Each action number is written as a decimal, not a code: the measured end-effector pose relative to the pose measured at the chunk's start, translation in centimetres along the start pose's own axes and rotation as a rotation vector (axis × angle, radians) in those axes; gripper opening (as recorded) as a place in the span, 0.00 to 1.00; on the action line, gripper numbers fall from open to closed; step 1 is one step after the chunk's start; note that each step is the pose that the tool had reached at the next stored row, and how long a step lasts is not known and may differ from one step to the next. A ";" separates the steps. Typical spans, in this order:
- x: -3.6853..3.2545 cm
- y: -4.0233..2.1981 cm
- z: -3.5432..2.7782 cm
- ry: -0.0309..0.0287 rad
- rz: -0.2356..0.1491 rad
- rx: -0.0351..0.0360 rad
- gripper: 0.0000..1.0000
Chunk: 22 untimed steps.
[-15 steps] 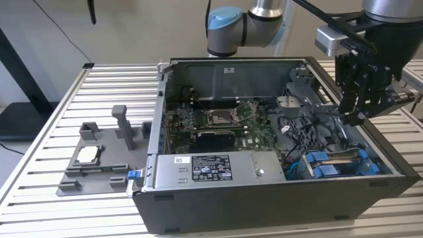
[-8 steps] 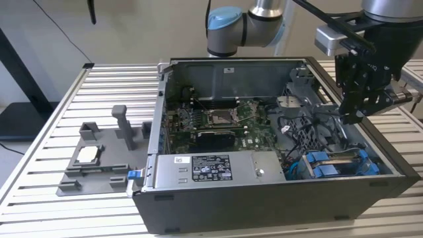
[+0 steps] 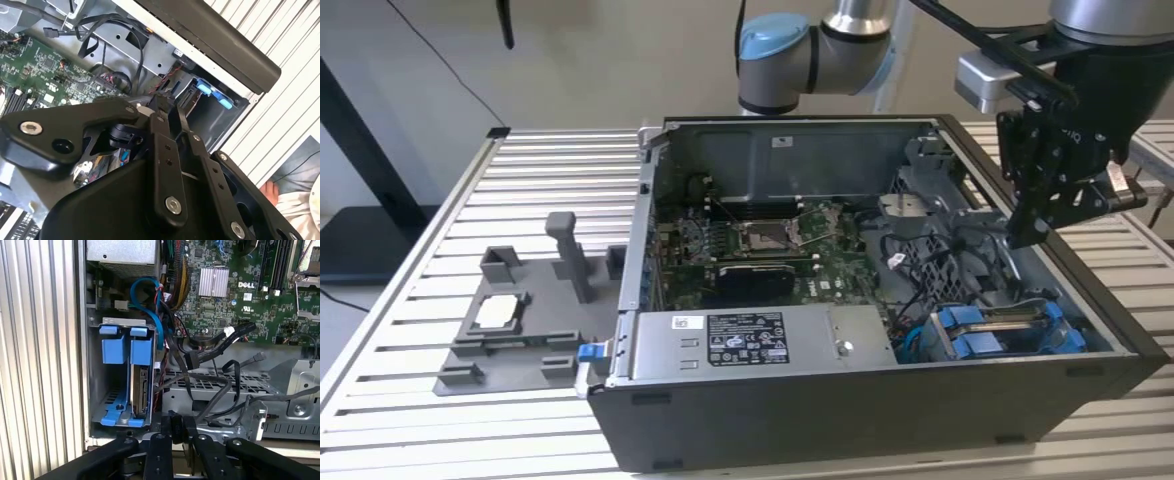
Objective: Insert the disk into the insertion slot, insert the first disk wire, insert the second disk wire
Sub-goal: 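Insert the first disk wire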
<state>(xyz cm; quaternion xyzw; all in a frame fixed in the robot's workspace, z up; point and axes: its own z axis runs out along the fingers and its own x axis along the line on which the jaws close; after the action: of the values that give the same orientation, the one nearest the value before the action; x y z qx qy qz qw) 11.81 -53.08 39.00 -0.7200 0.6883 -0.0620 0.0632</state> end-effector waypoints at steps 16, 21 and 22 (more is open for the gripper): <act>0.01 -0.22 0.04 -0.0004 0.000 -0.0113 0.19; 0.24 -0.95 0.18 -0.0023 0.000 -0.0523 0.19; 0.31 -1.06 0.21 -0.0027 0.000 -0.0605 0.19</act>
<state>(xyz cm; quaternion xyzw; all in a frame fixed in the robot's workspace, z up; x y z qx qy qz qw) 12.91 -53.35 38.98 -0.7216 0.6899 -0.0401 0.0424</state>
